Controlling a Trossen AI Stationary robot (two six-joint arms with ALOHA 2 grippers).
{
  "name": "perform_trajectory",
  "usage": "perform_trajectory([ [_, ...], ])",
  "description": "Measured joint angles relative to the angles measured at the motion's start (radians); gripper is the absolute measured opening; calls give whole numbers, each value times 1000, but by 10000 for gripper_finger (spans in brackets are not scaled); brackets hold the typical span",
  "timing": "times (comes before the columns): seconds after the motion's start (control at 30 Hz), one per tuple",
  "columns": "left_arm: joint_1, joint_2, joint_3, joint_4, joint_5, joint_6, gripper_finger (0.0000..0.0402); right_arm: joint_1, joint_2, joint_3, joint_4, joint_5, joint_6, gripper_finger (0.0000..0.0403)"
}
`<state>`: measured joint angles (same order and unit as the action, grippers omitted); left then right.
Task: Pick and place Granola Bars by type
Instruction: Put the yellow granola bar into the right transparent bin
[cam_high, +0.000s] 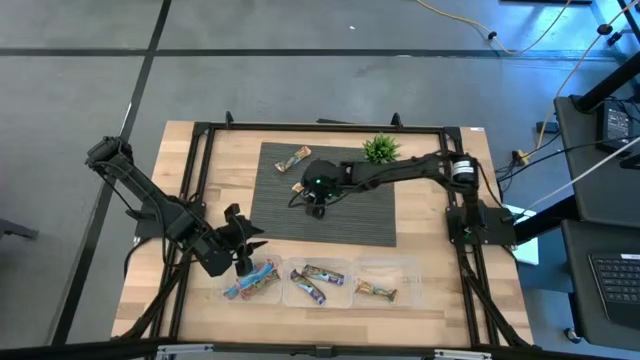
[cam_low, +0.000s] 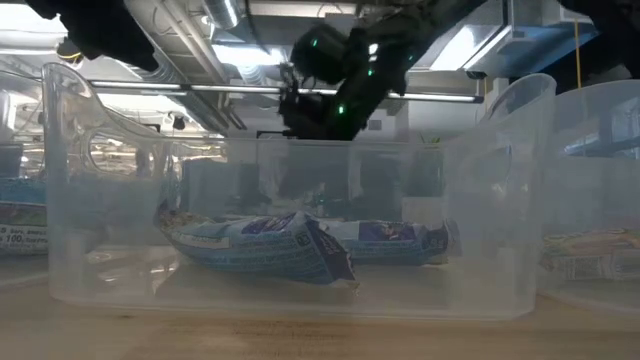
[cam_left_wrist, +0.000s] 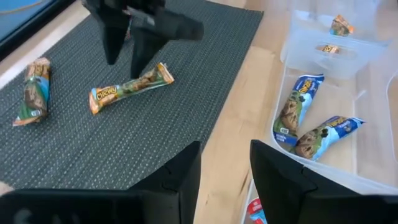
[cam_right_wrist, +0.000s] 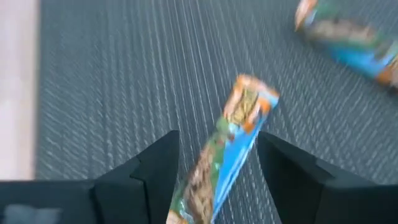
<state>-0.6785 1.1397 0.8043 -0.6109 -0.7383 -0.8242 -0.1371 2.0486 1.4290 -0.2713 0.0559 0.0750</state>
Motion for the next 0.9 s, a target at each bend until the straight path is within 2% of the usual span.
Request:
perform_trajectory([
  [0.53, 0, 1, 0, 0, 0, -2, 128, -4, 102, 10, -49, -26, 0, 210],
  [0.63, 0, 1, 0, 0, 0, -1, 128, -4, 102, 10, -50, -26, 7, 190],
  [0.9, 0, 1, 0, 0, 34, 0, 127, -5, 102, 10, -54, -24, 25, 99],
])
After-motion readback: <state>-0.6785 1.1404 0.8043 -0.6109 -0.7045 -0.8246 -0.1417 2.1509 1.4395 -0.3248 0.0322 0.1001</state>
